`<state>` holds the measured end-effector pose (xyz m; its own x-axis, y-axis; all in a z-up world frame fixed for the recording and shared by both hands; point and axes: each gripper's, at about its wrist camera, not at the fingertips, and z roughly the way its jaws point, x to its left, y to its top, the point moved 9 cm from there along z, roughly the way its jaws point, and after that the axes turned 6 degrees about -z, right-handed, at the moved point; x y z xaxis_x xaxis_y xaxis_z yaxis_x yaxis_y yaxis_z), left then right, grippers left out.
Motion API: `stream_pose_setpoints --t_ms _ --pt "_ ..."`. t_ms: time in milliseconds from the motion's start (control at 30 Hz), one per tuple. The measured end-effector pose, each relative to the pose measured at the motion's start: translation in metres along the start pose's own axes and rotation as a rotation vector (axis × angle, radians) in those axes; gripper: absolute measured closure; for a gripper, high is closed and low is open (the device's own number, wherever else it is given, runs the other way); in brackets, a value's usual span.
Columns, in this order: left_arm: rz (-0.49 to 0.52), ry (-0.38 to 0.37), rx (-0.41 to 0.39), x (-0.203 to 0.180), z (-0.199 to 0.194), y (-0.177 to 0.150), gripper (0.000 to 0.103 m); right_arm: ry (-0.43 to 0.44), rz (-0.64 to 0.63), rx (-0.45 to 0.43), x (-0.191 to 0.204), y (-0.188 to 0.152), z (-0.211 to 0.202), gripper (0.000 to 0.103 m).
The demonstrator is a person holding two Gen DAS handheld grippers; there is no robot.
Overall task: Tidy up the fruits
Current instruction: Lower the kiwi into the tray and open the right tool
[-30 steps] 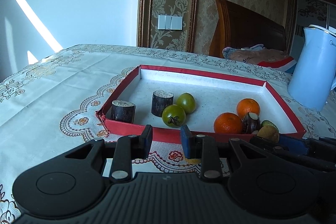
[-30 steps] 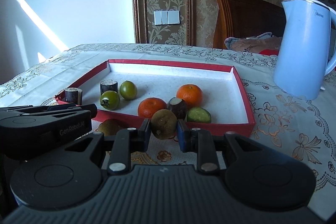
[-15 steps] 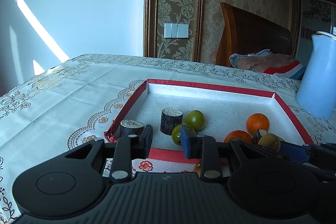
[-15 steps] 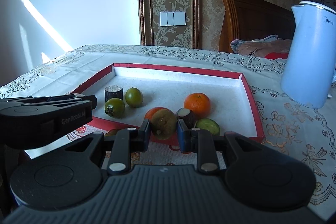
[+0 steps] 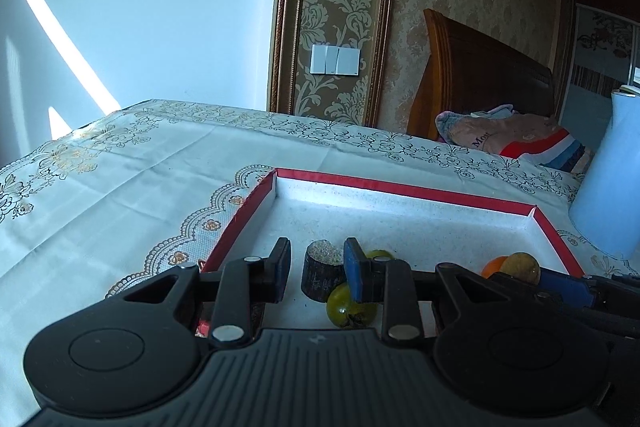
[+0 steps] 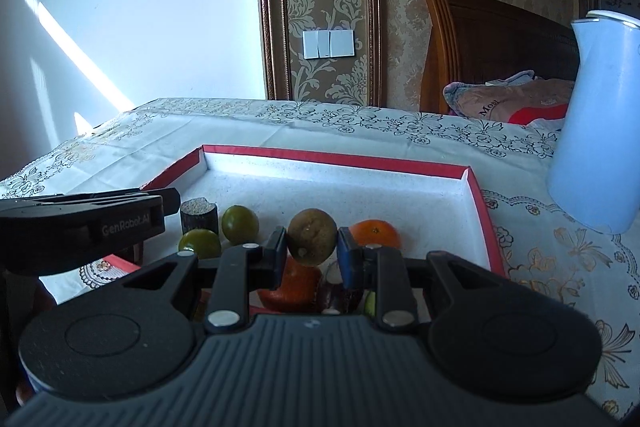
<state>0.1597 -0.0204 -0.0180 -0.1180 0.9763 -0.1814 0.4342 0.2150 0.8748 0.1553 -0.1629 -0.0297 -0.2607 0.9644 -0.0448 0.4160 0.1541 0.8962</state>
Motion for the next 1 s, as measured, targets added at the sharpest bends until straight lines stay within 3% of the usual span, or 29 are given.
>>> stream_pose_setpoints --t_ms 433,733,1000 --pt "0.008 0.008 0.03 -0.005 0.036 0.001 0.074 -0.006 -0.055 0.055 0.0 0.002 0.046 0.078" --pt "-0.002 0.004 0.052 -0.003 0.047 -0.002 0.075 0.013 -0.062 0.059 0.005 0.0 0.054 0.078" --pt "0.049 -0.009 0.042 -0.011 0.045 -0.006 0.075 0.015 -0.052 0.062 0.002 -0.003 0.055 0.078"
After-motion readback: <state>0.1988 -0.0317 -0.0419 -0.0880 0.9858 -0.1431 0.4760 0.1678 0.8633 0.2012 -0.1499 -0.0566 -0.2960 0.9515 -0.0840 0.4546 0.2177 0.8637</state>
